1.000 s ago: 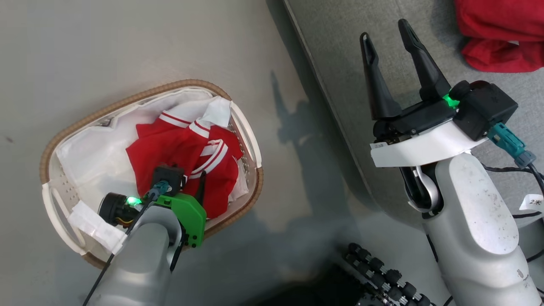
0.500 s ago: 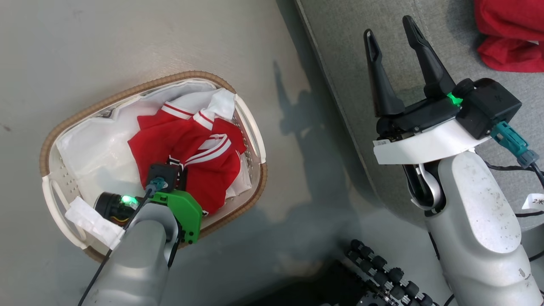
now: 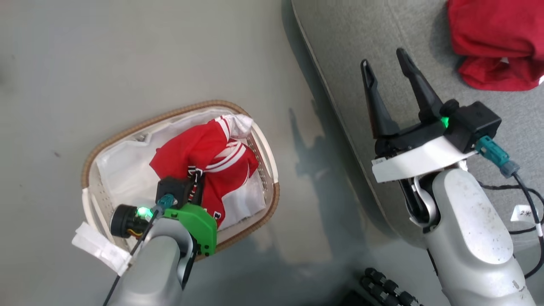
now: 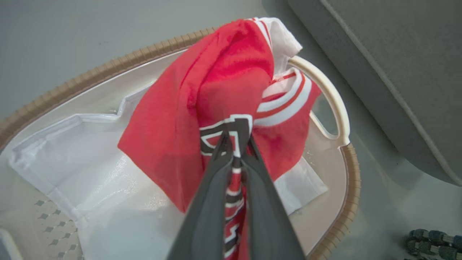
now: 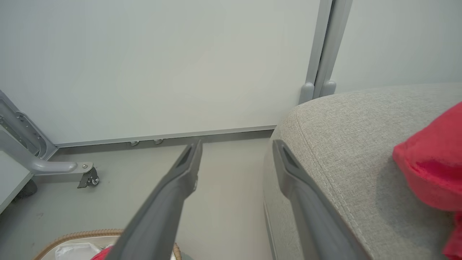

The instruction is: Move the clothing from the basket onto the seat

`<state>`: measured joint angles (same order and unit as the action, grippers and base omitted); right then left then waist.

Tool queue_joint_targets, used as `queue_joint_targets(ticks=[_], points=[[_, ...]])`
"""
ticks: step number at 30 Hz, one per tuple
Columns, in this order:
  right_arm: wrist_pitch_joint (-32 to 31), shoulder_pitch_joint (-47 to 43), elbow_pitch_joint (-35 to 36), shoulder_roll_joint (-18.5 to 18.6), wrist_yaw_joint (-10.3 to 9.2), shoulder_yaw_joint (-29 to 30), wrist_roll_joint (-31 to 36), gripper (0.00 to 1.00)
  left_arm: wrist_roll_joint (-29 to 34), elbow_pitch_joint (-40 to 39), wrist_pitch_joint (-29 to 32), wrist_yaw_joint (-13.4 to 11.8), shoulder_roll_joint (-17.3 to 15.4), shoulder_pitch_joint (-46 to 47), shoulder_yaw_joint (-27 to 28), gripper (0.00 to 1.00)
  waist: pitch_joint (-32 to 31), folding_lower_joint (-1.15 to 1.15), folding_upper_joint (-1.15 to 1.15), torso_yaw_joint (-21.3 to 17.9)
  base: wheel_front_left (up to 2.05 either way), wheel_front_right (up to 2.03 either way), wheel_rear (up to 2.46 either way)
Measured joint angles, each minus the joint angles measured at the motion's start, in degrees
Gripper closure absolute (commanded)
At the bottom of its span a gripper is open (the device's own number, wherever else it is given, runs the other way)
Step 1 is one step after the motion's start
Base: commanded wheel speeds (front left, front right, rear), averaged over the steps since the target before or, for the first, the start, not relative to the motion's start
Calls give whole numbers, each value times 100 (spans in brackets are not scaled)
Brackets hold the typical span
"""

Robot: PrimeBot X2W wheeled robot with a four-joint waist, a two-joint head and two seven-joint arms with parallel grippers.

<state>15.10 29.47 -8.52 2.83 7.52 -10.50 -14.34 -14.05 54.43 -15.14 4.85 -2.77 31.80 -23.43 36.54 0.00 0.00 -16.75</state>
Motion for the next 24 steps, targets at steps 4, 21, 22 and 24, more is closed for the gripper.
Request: queue_joint_targets(ticks=[4, 21, 22, 24], points=[[0, -243, -171, 0, 0, 53, 67, 0, -167, -401, 1, -33, -3, -375, -40, 100, -421, 0, 0, 115, 0, 0, 0], [0, -1220, -556, -2, 0, 338, 252, 0, -328, -2424, 1, -180, -7, -1319, 155, 100, -2000, 0, 0, 854, 0, 0, 0], [0, -1270, -598, -1, 0, 338, 252, 0, -328, -2543, 1, -183, -7, -1337, 187, 100, -2081, 0, 0, 896, 0, 0, 0], [0, -1351, -653, -2, 0, 331, 252, 0, -319, -2754, 1, -183, -3, -1382, 238, 100, -2226, 0, 0, 963, 0, 0, 0]])
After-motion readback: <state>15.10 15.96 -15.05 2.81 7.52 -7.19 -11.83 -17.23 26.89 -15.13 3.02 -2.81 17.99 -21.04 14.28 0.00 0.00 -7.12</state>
